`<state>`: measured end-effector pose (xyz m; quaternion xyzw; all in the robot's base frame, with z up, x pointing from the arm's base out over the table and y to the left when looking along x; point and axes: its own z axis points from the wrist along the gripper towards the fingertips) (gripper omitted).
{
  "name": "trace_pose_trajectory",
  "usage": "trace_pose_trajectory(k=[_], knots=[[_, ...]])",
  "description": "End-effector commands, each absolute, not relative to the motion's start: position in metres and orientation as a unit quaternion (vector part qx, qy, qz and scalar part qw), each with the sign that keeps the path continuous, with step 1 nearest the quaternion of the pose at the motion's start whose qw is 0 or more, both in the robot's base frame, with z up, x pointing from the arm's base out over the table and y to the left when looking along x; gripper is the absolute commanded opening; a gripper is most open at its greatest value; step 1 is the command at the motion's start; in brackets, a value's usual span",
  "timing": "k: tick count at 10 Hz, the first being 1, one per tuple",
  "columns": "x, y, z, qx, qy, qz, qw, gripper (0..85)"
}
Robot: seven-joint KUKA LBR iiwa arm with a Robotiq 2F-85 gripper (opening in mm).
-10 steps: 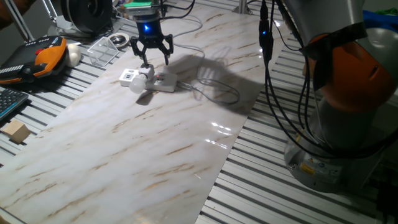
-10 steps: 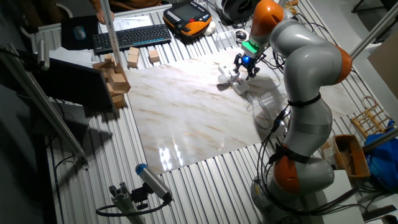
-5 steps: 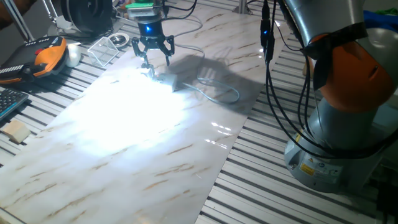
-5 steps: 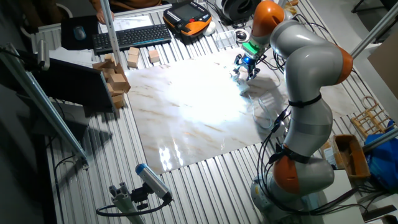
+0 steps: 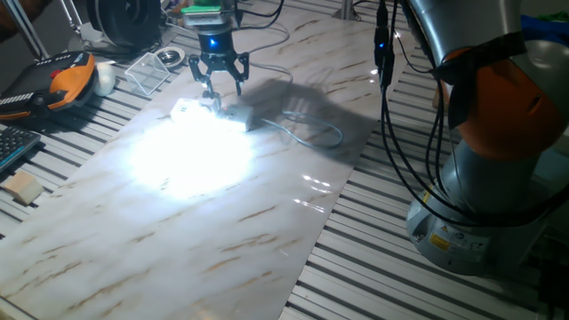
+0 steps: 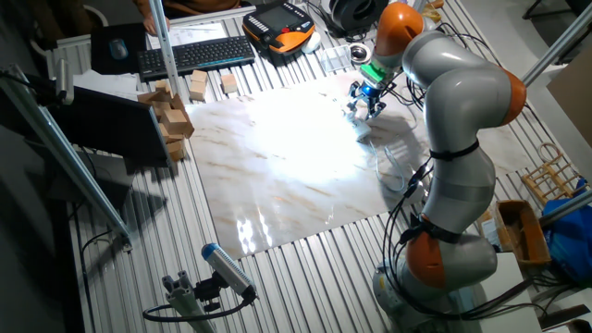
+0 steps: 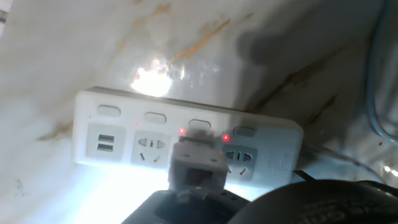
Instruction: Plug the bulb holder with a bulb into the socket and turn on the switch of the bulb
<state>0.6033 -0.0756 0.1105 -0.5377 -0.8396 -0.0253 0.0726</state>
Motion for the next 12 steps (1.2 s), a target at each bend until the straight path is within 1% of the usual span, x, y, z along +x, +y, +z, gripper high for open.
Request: trace_pose_trajectory(k=[1,3,4,5,6,8,11,12], knots=[[0.605,-0.075,0.115,-0.538,-0.839,-0.024,0.073,51.0],[0.607,-0.073,0.119,-0.539,-0.839,-0.020,0.072,51.0],[0.608,-0.071,0.120,-0.540,-0.838,-0.018,0.071,68.0],[0.608,-0.069,0.123,-0.541,-0.838,-0.018,0.071,68.0],[0.608,-0.064,0.127,-0.542,-0.837,-0.018,0.071,51.0],[0.604,-0.052,0.136,-0.526,-0.848,-0.034,0.063,51.0],[0.598,-0.040,0.146,-0.421,-0.902,-0.073,0.064,0.0],[0.597,-0.033,0.149,-0.385,-0.917,-0.074,0.065,0.0]])
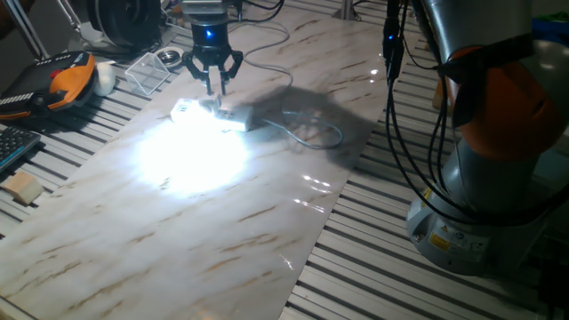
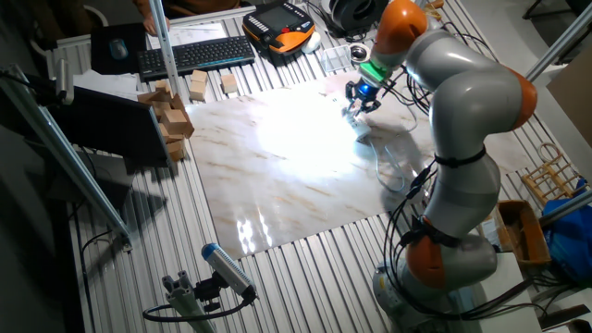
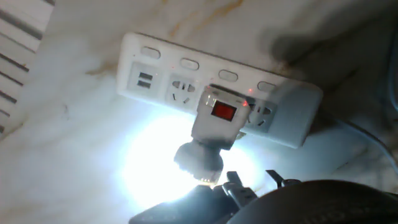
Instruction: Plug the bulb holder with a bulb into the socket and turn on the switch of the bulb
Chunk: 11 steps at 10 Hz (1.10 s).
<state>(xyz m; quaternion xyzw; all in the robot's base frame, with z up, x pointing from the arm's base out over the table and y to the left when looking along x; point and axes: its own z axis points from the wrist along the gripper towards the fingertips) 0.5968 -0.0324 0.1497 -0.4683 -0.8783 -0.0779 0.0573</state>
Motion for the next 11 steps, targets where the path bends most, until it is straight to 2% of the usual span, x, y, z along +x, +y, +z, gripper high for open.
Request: trace_pose_trajectory(k=[1,4,5,7,8,9,11], knots=[[0.596,-0.026,0.152,-0.347,-0.933,-0.070,0.063,0.0],[0.593,-0.010,0.154,-0.196,-0.976,-0.066,0.064,0.0],[0.591,-0.002,0.153,-0.160,-0.984,-0.053,0.058,0.0],[0.581,0.015,0.147,-0.105,-0.993,-0.031,0.044,0.0],[0.580,0.017,0.147,-0.079,-0.995,-0.025,0.047,0.0],[0.579,0.018,0.146,-0.071,-0.995,-0.038,0.052,0.0],[0.578,0.021,0.144,-0.037,-0.998,-0.031,0.043,0.0]])
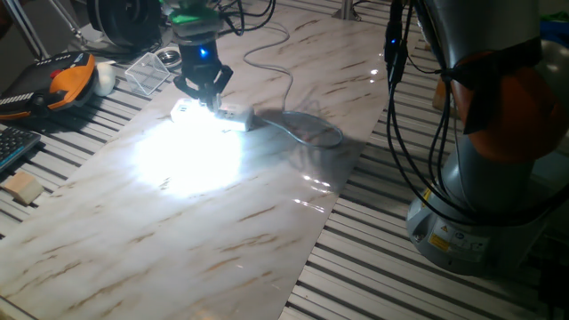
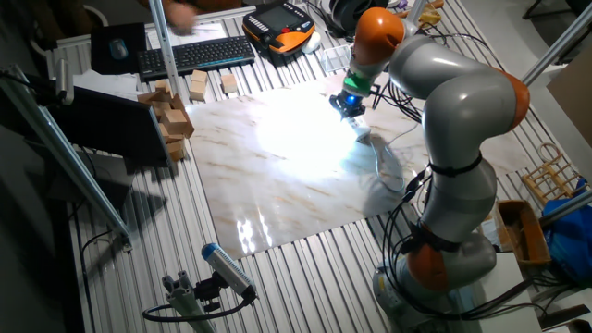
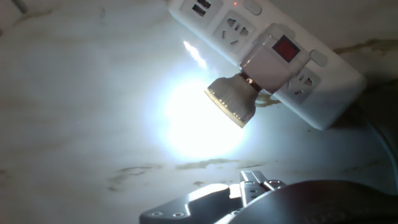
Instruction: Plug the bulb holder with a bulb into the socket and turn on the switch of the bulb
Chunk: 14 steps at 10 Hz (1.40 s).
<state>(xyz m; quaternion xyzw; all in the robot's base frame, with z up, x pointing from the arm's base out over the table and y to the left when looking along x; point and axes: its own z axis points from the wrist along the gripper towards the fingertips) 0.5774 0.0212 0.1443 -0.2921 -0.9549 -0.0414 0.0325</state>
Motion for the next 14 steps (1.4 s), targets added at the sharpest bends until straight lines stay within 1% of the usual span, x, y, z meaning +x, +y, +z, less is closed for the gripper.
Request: trace_pose_trajectory(k=[1,3,5,10,14], knots=[[0.577,0.022,0.143,-0.033,-0.998,-0.035,0.040,0.0],[0.575,0.025,0.142,-0.031,-0.998,-0.035,0.032,0.0],[0.573,0.024,0.143,-0.034,-0.998,-0.047,0.037,0.0],[0.563,0.027,0.146,-0.031,-0.998,-0.040,0.034,0.0],[0.563,0.028,0.145,-0.022,-0.999,-0.039,0.024,0.0]])
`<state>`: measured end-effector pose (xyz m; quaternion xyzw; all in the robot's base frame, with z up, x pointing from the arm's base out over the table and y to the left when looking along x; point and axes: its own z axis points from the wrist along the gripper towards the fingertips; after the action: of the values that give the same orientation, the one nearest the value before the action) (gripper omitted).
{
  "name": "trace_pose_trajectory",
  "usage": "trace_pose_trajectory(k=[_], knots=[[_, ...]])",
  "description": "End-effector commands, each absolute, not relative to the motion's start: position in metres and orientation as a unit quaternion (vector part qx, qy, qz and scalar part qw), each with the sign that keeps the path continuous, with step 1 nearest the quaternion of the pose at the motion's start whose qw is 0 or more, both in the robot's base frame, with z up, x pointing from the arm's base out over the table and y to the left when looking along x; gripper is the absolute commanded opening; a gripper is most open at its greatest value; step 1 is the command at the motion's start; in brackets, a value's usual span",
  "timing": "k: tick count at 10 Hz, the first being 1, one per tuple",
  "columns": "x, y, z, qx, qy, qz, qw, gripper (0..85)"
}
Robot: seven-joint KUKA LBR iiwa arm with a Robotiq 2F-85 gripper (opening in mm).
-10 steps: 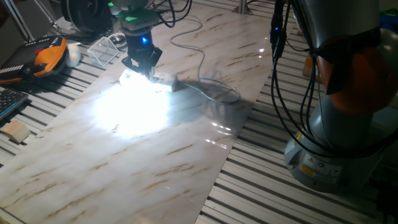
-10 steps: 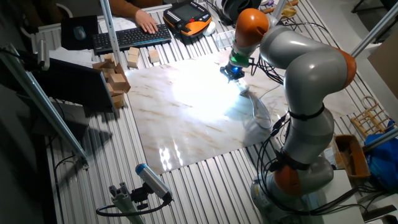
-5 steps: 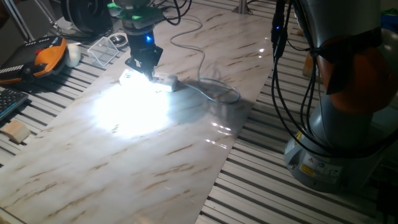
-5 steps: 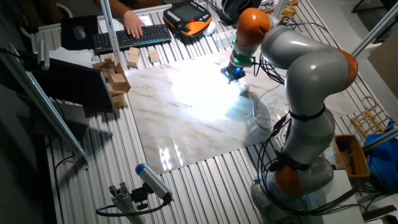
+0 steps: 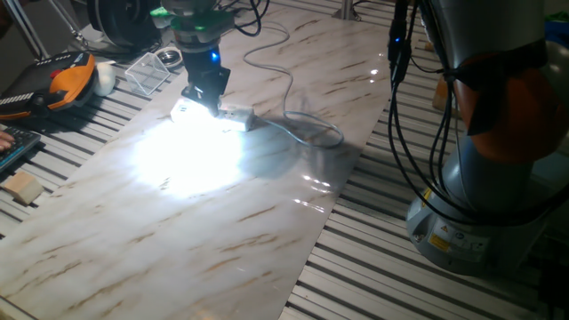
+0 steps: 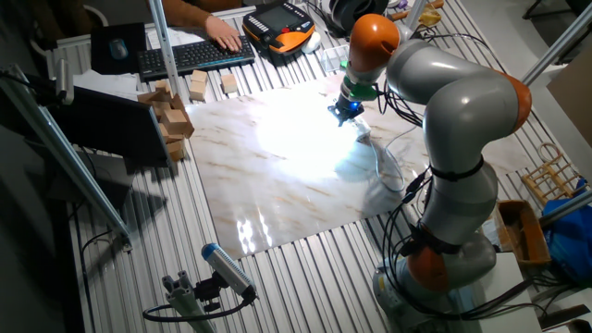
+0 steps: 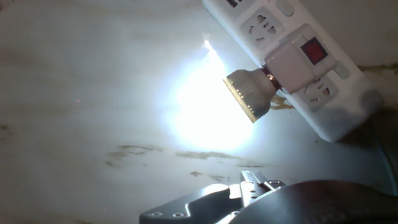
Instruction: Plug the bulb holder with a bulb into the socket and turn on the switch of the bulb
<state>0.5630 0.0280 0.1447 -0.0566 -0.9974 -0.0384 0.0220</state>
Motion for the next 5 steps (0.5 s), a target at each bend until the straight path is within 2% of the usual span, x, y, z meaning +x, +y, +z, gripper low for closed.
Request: trace_pose_trajectory(k=[1,5], knots=[[0.5630,0.0285,0.1449,-0.020,-0.999,-0.034,0.023,0.0],[0.5597,0.0288,0.1471,0.001,-0.999,-0.033,0.029,0.0]])
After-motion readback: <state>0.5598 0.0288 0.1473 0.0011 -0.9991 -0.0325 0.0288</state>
